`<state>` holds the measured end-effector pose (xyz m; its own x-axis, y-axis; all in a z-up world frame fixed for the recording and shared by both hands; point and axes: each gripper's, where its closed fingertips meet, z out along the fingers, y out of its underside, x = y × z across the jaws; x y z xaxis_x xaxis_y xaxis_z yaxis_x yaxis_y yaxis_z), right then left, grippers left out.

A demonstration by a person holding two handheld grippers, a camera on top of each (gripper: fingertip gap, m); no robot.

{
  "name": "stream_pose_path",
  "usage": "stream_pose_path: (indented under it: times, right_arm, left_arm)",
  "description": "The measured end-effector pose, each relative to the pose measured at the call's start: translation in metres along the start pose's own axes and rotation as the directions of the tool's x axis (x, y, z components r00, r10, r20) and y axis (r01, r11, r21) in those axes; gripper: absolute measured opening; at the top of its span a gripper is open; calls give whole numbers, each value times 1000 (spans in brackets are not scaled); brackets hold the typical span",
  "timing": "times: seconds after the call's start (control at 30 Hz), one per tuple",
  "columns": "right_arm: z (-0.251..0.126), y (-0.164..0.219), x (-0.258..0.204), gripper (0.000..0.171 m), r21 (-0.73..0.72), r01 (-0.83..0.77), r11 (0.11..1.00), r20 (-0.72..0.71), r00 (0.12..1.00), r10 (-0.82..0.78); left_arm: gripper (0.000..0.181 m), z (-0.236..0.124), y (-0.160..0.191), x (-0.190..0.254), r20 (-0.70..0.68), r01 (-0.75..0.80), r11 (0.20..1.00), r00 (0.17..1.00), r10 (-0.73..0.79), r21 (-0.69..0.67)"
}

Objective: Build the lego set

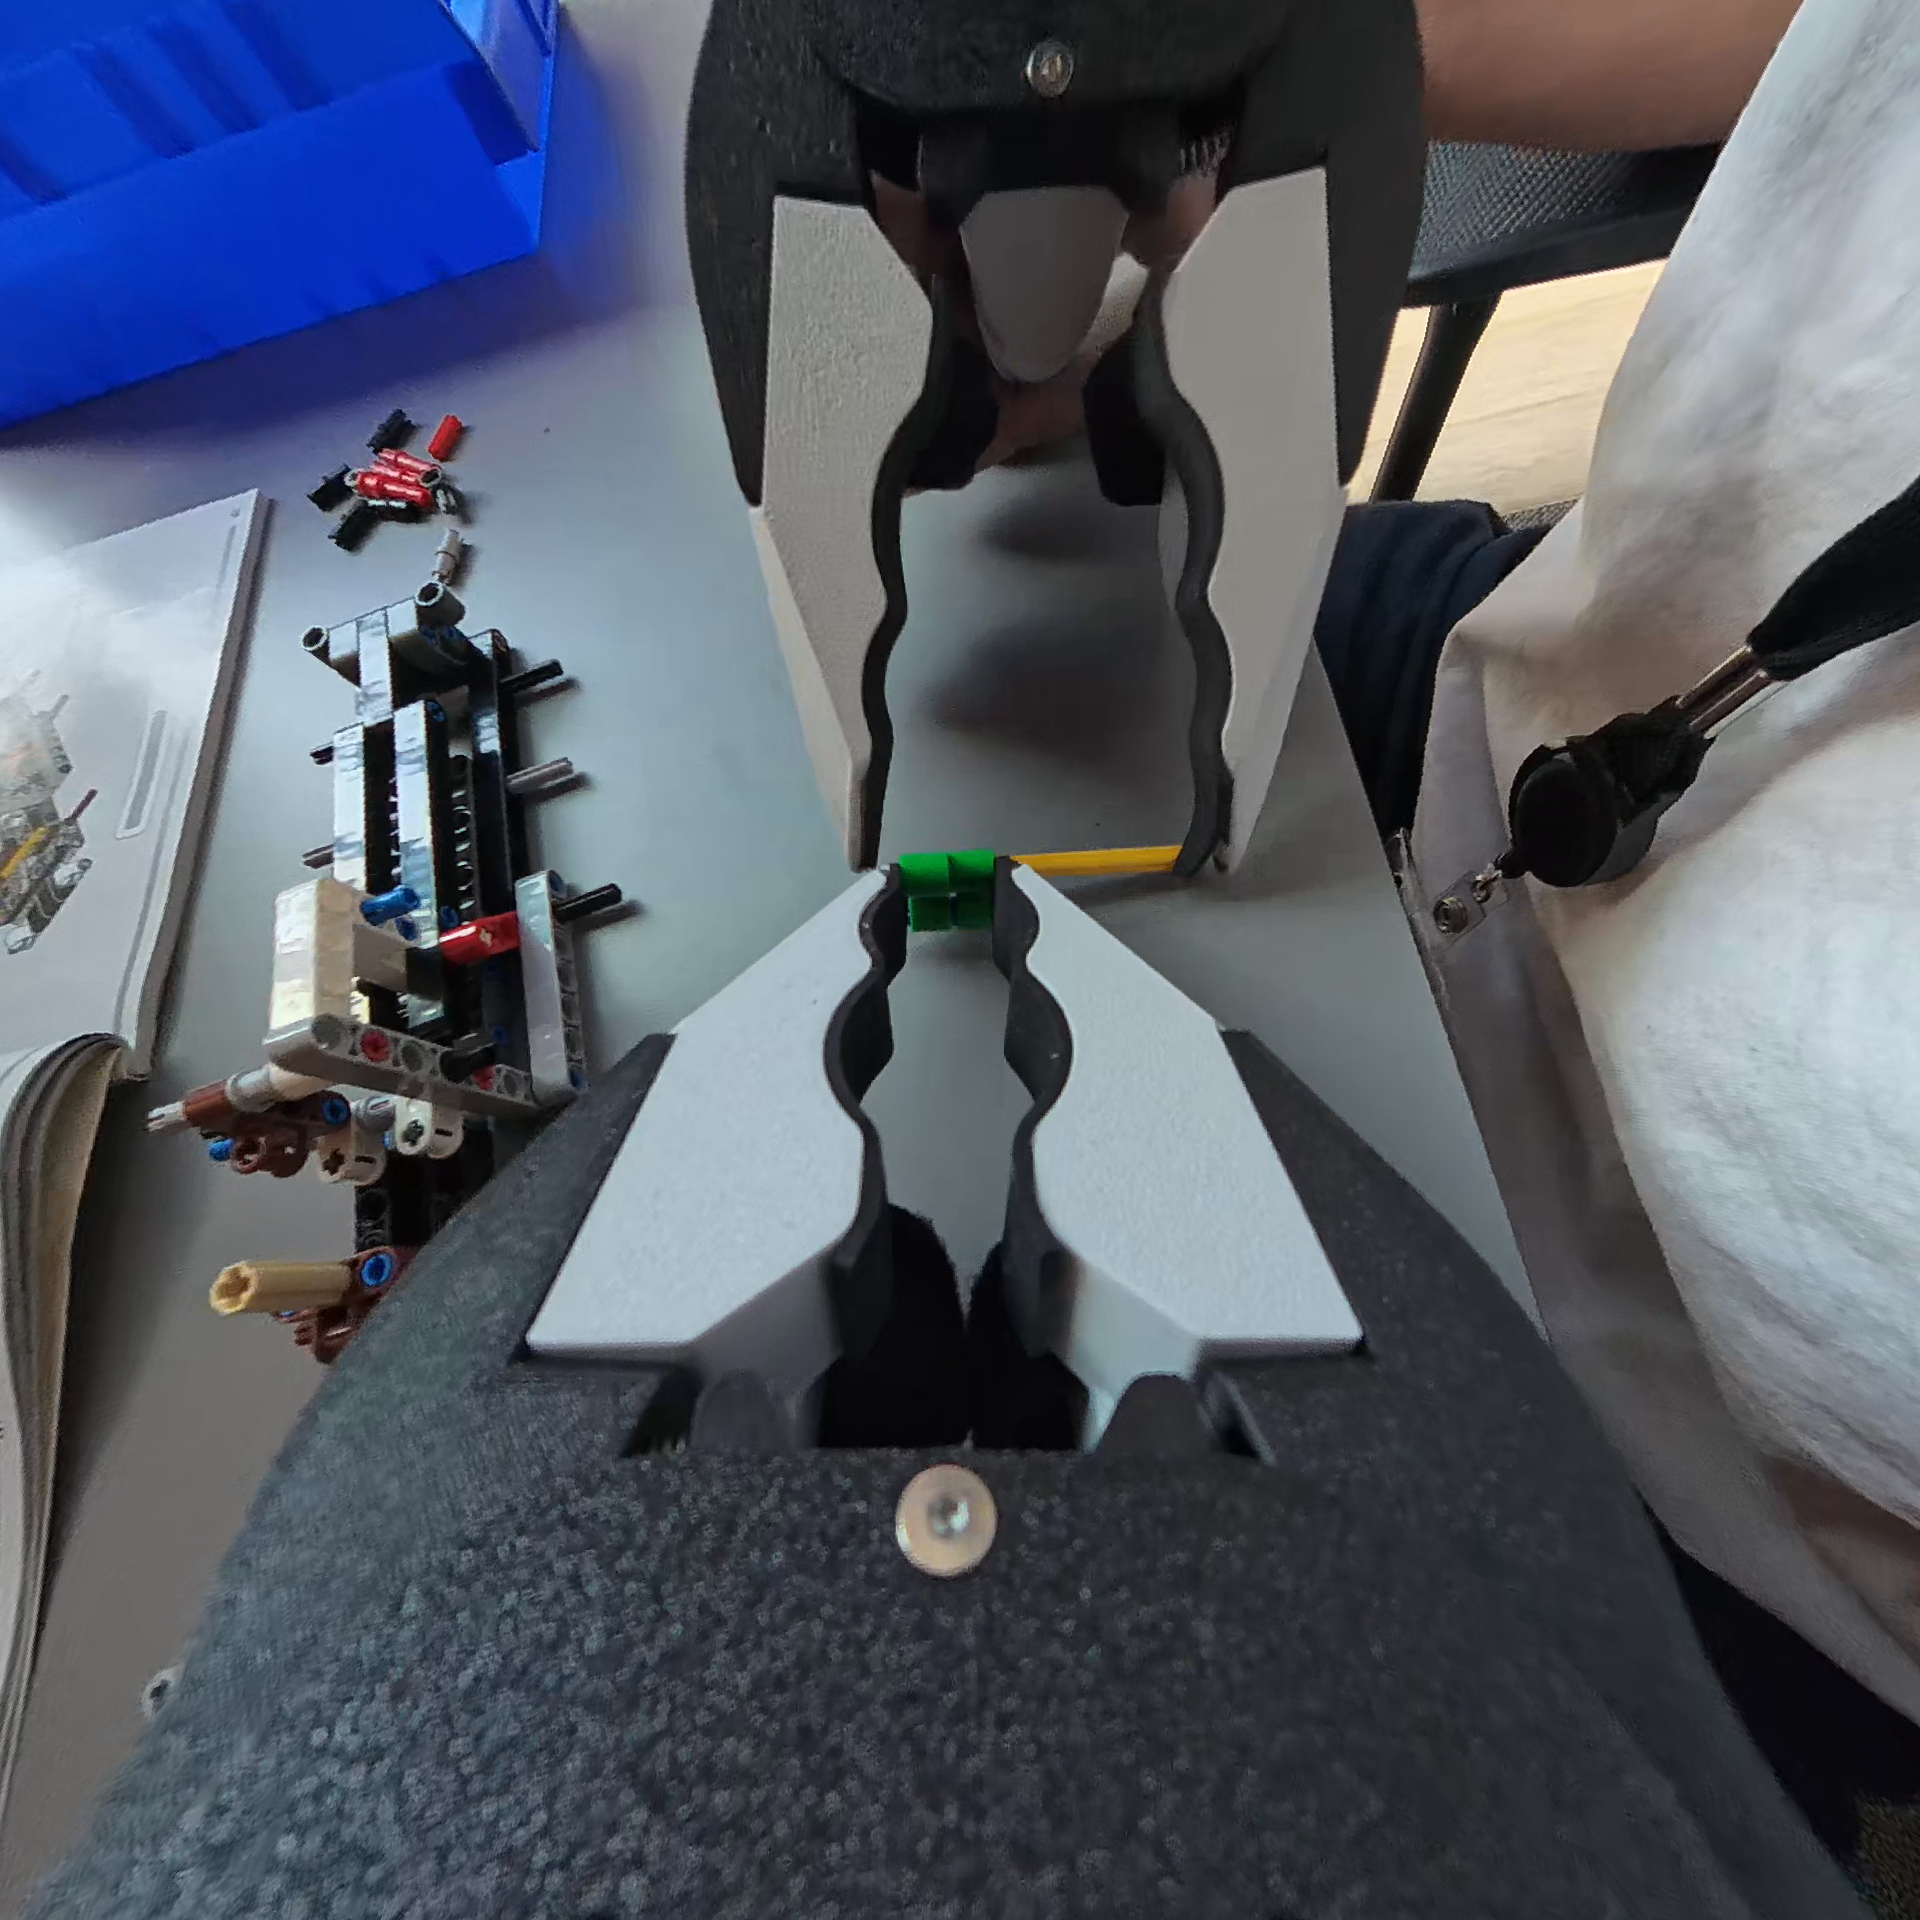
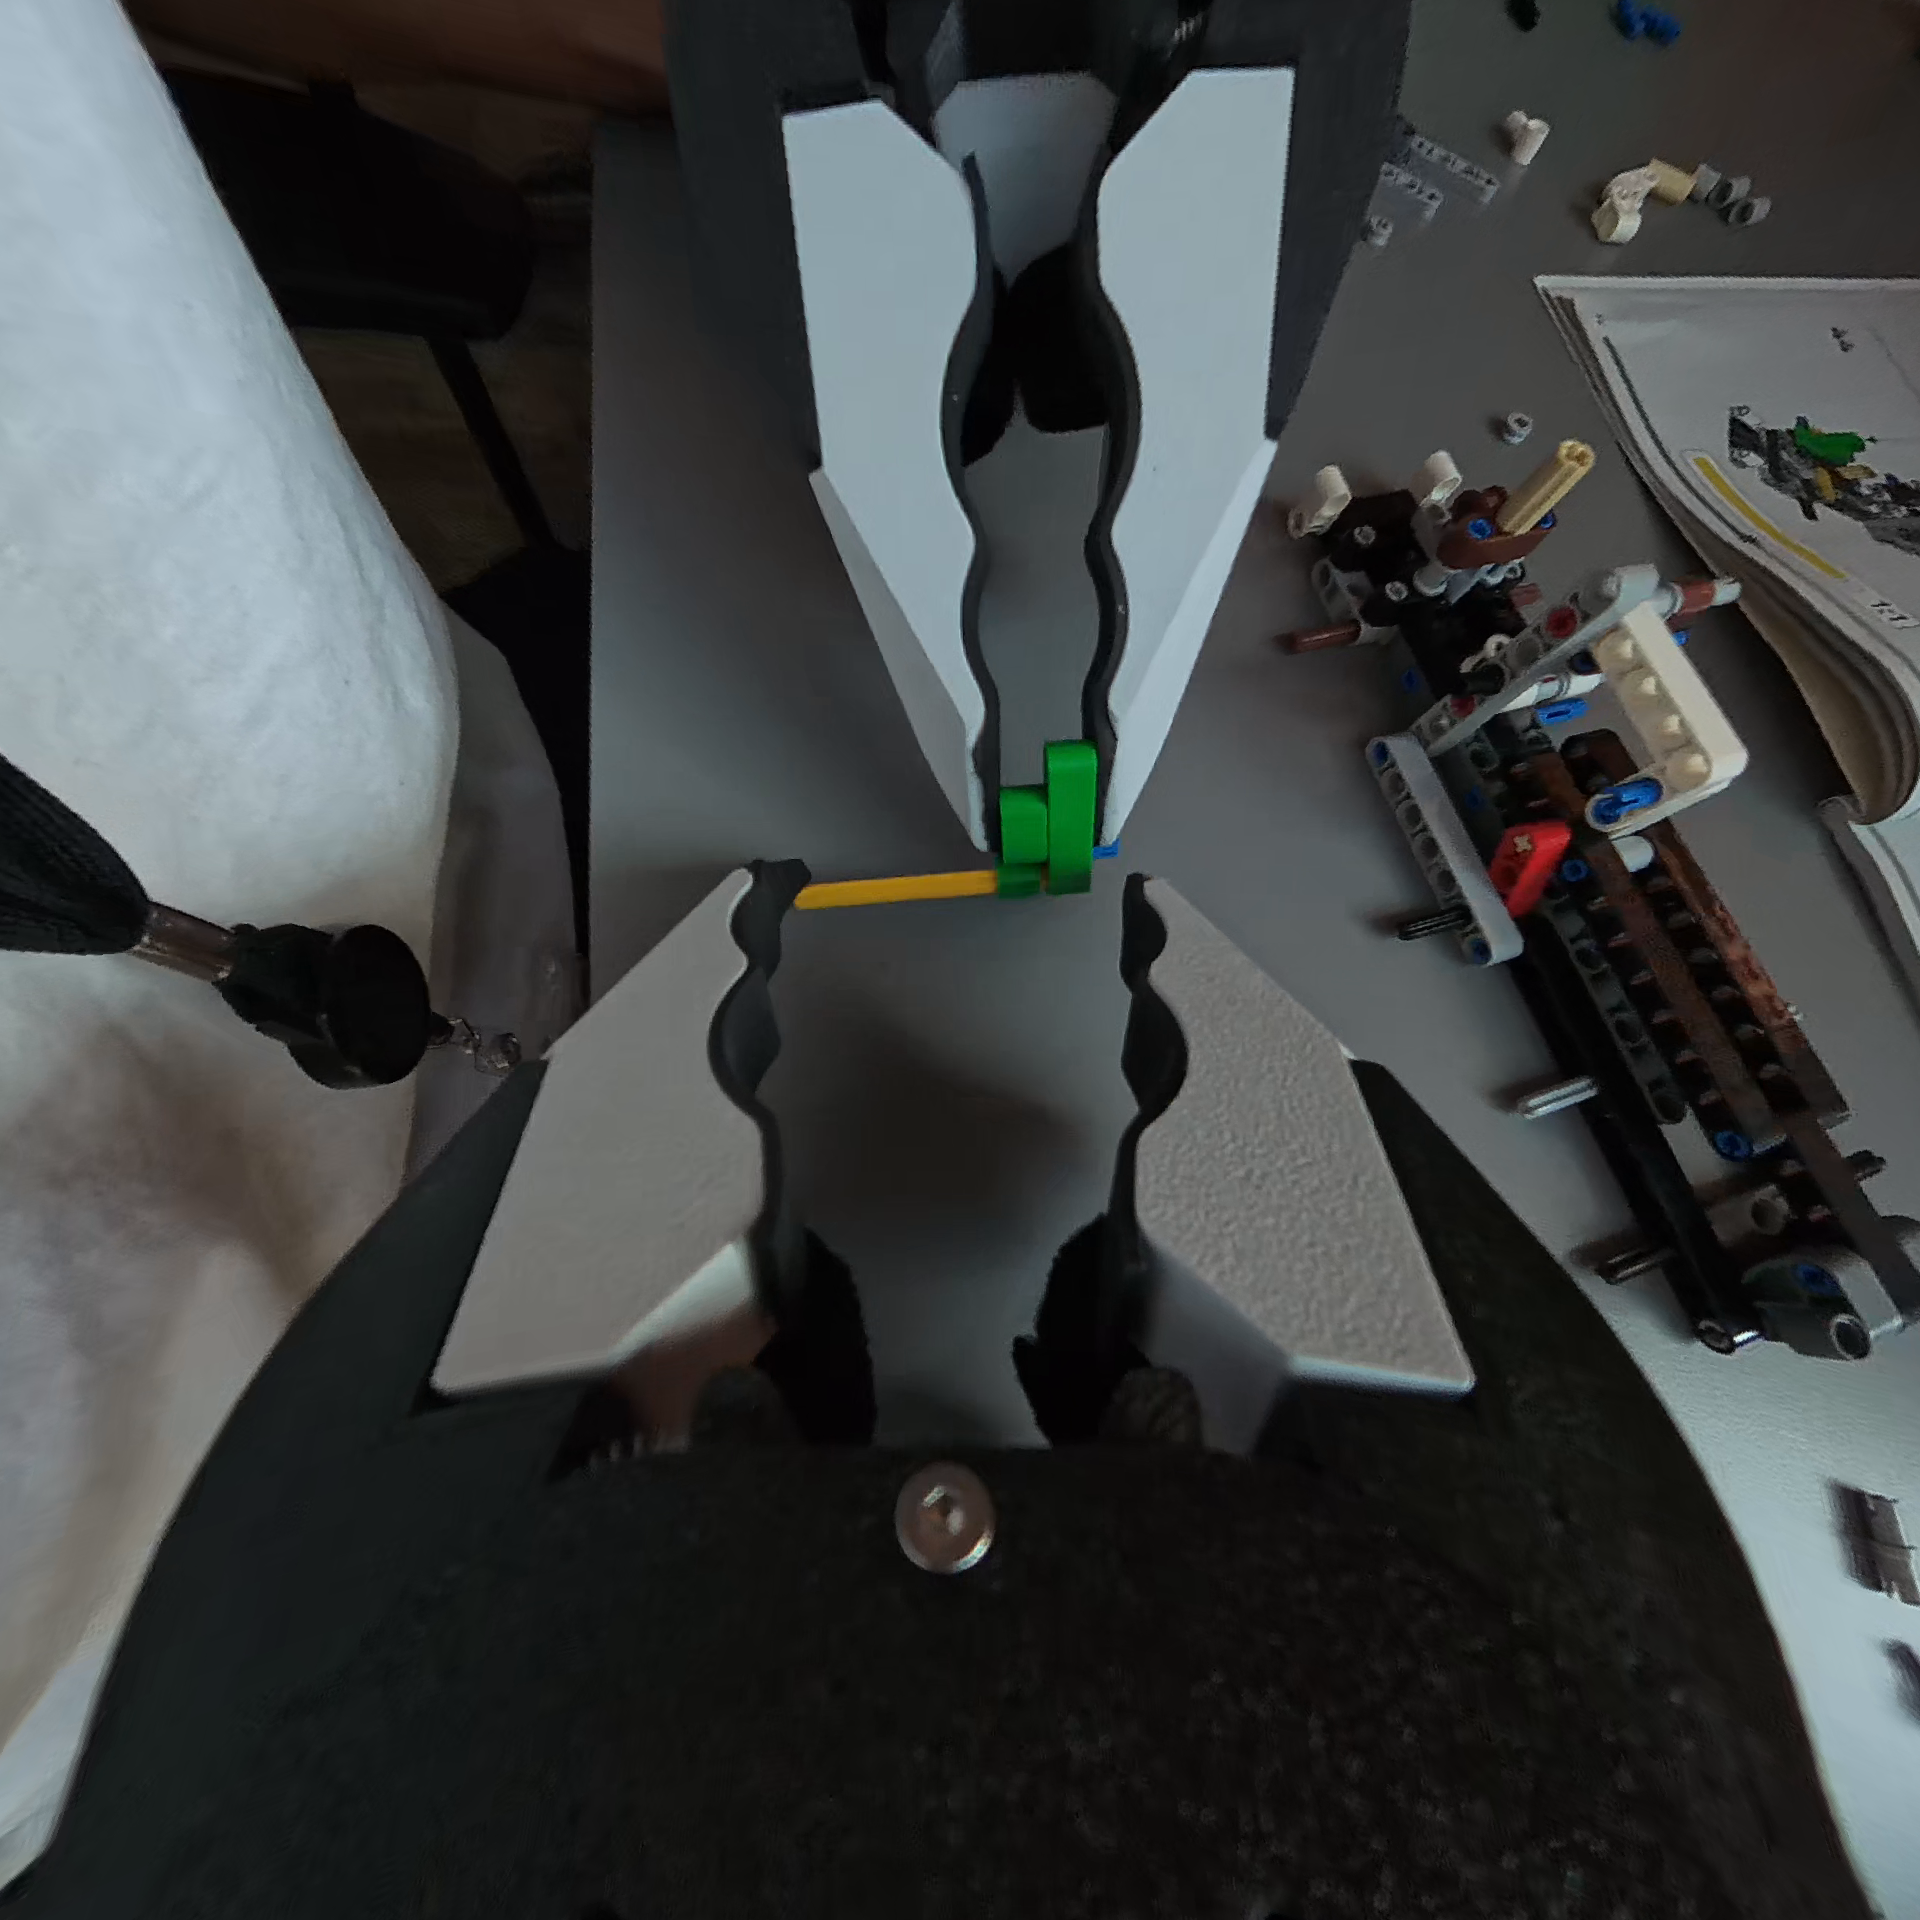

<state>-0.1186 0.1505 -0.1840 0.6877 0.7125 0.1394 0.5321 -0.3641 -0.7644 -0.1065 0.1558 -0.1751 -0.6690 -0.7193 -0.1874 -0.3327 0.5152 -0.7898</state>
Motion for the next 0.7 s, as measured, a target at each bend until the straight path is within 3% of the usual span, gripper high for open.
stream_pose_path:
  times: [0.03,0.23,0.3,0.53,0.7]
  right_arm:
    - [2,1,-1,66,-14,17,1000,-8,1000,-17]
    - [3,0,8,33,-14,48,999,-96,994,-49]
    - [3,0,8,33,-14,44,999,-91,995,-45]
    - [-5,7,-3,66,-12,-3,1000,12,1000,4]
    - [-1,6,-2,62,-26,-25,999,27,999,26]
  left_arm:
    - [14,2,2,1,-5,-4,1000,1000,4,-19]
    - [14,3,2,3,-10,-17,1000,1000,16,-18]
    - [14,3,2,3,-12,-18,1000,1000,18,-18]
    - [15,3,2,3,-62,37,999,997,-39,-22]
    - [14,4,3,3,-81,63,998,995,-65,-25]
